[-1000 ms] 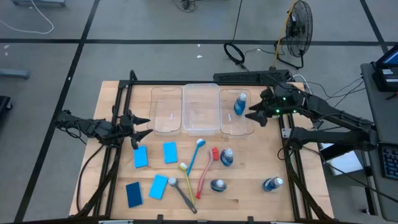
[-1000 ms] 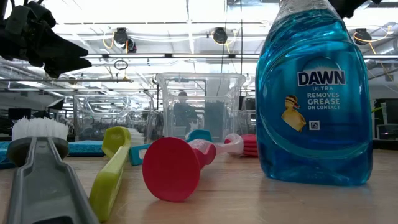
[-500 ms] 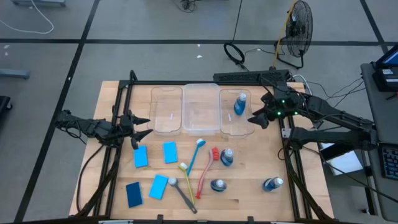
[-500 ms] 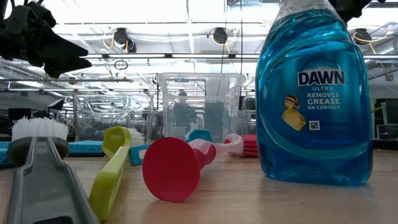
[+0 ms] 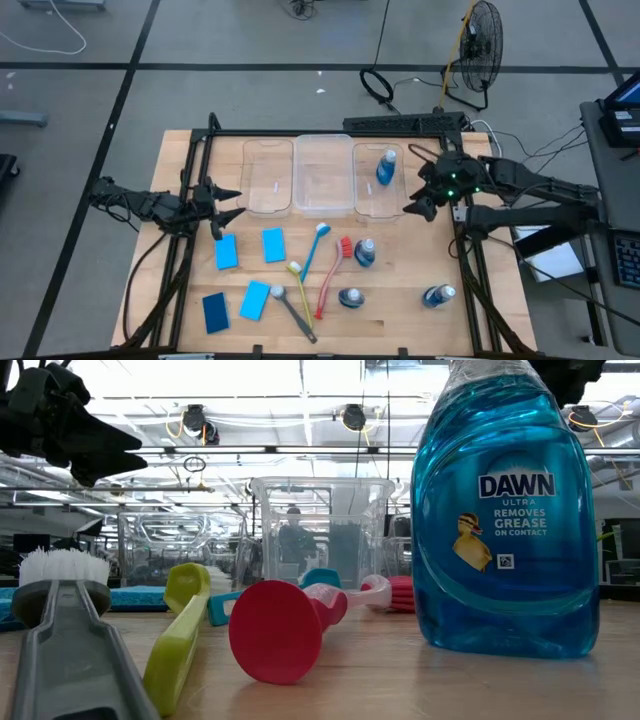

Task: Pick & Place Kitchen Sink Supplies
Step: Put the blue dishwashing liquid bottle into the right transparent bin

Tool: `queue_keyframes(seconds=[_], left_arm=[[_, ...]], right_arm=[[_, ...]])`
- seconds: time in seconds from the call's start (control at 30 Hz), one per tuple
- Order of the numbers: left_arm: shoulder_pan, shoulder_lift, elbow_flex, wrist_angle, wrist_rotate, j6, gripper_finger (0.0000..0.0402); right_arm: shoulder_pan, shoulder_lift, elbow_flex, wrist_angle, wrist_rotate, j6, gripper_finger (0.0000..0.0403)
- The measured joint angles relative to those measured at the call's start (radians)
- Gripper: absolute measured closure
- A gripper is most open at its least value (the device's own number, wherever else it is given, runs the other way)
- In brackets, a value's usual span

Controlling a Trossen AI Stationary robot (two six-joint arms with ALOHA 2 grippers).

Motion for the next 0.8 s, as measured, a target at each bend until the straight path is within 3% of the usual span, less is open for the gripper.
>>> queue_keyframes(seconds=[0.3, 0.47, 0.8], left_arm=[[0.0, 0.0, 0.0, 0.0, 0.0, -0.003, 0.0149], [0.0, 0.0, 0.0, 0.0, 0.0, 0.0, 0.0149], [0.0, 0.0, 0.0, 0.0, 0.0, 0.0, 0.0149]], right_arm=[[0.217, 0.0, 0.0, -0.042, 0.009, 0.124, 0.011], [0.343, 0.001, 0.004, -0.063, 0.084, 0.195, 0.011], [0.567, 0.028, 0.115, -0.211, 0.111, 0.38, 0.011]])
